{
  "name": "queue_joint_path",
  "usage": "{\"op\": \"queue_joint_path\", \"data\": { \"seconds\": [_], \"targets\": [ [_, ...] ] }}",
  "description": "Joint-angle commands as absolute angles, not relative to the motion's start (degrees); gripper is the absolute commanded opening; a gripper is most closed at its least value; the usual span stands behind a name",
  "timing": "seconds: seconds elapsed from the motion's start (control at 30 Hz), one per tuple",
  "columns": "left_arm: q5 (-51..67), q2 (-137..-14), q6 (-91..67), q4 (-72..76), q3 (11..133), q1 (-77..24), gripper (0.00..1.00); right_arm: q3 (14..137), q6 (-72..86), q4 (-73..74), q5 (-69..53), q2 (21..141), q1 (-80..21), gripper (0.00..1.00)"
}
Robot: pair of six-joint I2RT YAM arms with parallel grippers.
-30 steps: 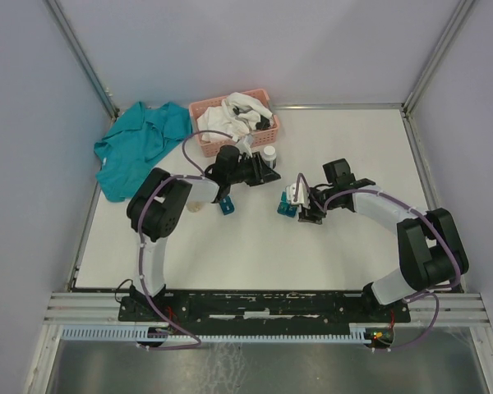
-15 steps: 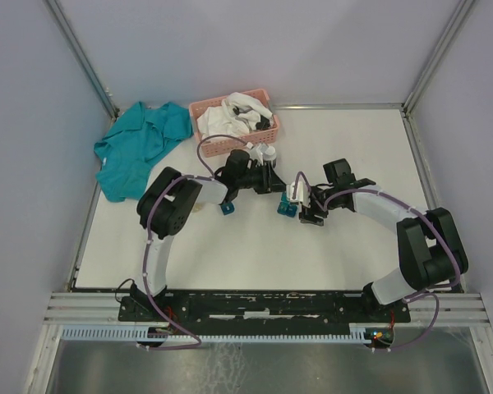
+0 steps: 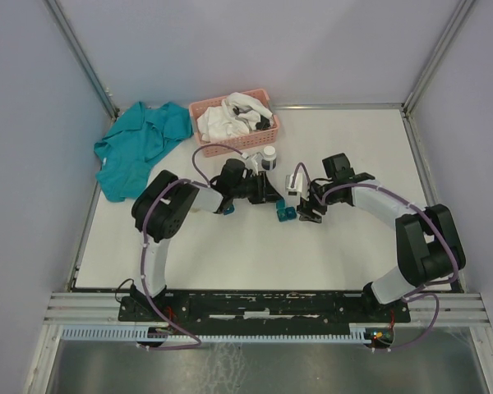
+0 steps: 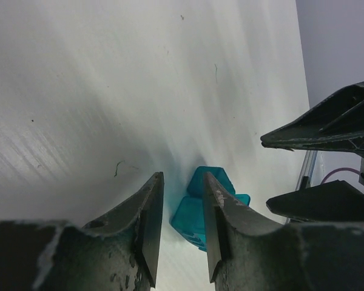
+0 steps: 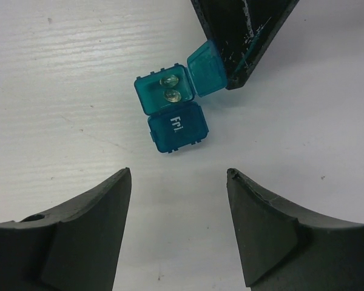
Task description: Sort the pills into containers
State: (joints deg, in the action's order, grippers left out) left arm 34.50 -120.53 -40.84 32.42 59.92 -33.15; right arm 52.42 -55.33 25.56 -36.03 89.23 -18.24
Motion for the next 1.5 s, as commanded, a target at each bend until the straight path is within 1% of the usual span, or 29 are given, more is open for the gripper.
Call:
{"op": "queue_joint_path", "data": {
  "seconds": [0.0, 0.13, 0.23, 0.33, 0.47, 0.73, 1.0, 1.1, 1.17, 1.2, 1.33, 1.37, 1.47],
  "targets": [
    [32.06, -115.18, -39.9, 36.86, 58.98, -33.32, 0.4, 55.66, -50.96, 27.23, -38.71, 89.48, -18.02, 0.72],
    [28.46, -112.5, -38.64, 34.83, 58.11, -33.27, 0.42, 59.34, -40.83, 27.39, -37.22, 91.45, -17.83, 0.69],
    [26.06, -110.58, -37.42, 34.2, 56.45, -33.29, 0.42, 65.38, -29.32, 30.53, -36.79, 96.68, -17.22, 0.67],
    [24.47, -109.19, -36.5, 34.05, 55.24, -33.26, 0.43, 70.5, -20.68, 35.01, -38.89, 102.7, -16.71, 0.59],
    [23.3, -107.63, -35.38, 32.88, 54.43, -33.23, 0.43, 72.37, -14.56, 36.35, -39.49, 106.67, -16.25, 0.58],
    [23.91, -107.69, -35.2, 32.41, 54.48, -33.24, 0.44, 74.75, -12.79, 41.09, -40.99, 112.32, -15.6, 0.57],
    [26.18, -109.63, -35.51, 32.29, 55.87, -33.29, 0.41, 74.89, -10.01, 40.14, -39.98, 113.81, -15.64, 0.54],
    [27.86, -110.35, -35.42, 32.35, 56.31, -33.4, 0.39, 74.87, -9.41, 39.87, -38.88, 114.09, -15.64, 0.48],
    [28.98, -110.75, -35.42, 32.47, 56.34, -33.57, 0.37, 75.02, -9.0, 39.65, -38.38, 114.3, -15.64, 0.46],
    [29.67, -110.89, -35.49, 32.66, 56.41, -33.69, 0.36, 75.05, -8.85, 39.57, -38.24, 114.34, -15.64, 0.43],
    [30.65, -110.54, -35.68, 33.06, 55.83, -34.25, 0.33, 75.04, -8.47, 39.42, -37.57, 114.5, -15.65, 0.42],
    [30.71, -110.41, -35.65, 33.05, 55.7, -34.42, 0.32, 75.02, -8.38, 39.44, -37.38, 114.44, -15.64, 0.4],
    [31.21, -109.99, -35.6, 33.05, 55.37, -34.69, 0.3, 74.94, -8.01, 39.11, -36.82, 114.43, -15.64, 0.38]
  ]
}}
